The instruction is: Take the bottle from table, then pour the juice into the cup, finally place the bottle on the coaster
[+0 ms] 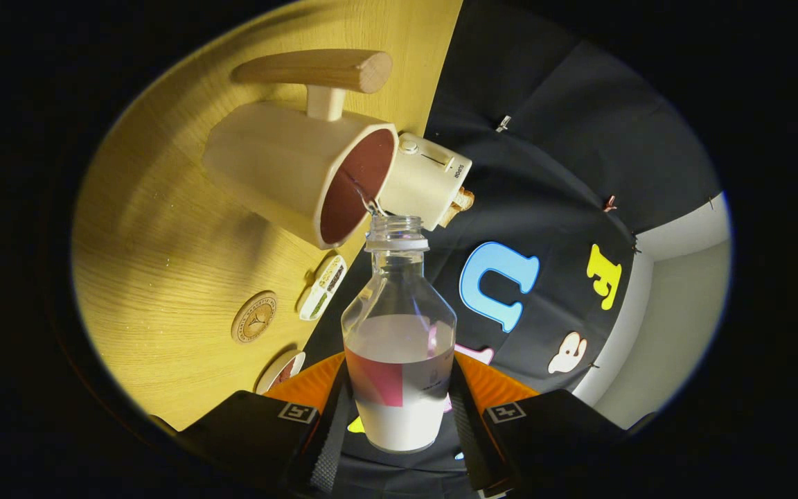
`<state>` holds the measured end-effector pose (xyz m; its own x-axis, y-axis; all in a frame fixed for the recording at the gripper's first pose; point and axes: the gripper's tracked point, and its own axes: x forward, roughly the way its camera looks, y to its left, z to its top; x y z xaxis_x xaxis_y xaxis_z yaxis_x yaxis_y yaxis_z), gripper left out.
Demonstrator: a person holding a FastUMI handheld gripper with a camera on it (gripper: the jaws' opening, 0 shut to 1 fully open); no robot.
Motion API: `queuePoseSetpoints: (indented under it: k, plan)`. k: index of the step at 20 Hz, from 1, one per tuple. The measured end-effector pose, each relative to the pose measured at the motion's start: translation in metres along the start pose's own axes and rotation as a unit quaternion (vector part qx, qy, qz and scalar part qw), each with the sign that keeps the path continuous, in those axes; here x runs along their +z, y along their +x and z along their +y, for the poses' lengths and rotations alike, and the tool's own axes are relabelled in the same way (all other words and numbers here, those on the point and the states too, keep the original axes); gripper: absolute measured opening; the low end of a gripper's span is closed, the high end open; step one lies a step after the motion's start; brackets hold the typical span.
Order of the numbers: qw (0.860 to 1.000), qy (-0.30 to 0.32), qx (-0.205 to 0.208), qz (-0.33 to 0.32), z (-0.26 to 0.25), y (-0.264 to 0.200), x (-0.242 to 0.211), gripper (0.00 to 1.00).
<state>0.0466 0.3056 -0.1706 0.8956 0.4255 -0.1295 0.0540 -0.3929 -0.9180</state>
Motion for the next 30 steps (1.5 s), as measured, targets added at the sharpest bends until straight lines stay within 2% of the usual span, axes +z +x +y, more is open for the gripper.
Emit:
queuePoseSetpoints:
  k: [7,17,30]
  plan:
    - [0.998,-0.045,-0.03,-0.022,-0.014,0.004,-0.001,0.73]
    - [0.987,-0.12,-0.08,-0.07,-0.029,0.004,0.009,0.73]
    - [0.983,-0.139,-0.089,-0.082,-0.029,0.01,0.008,0.73]
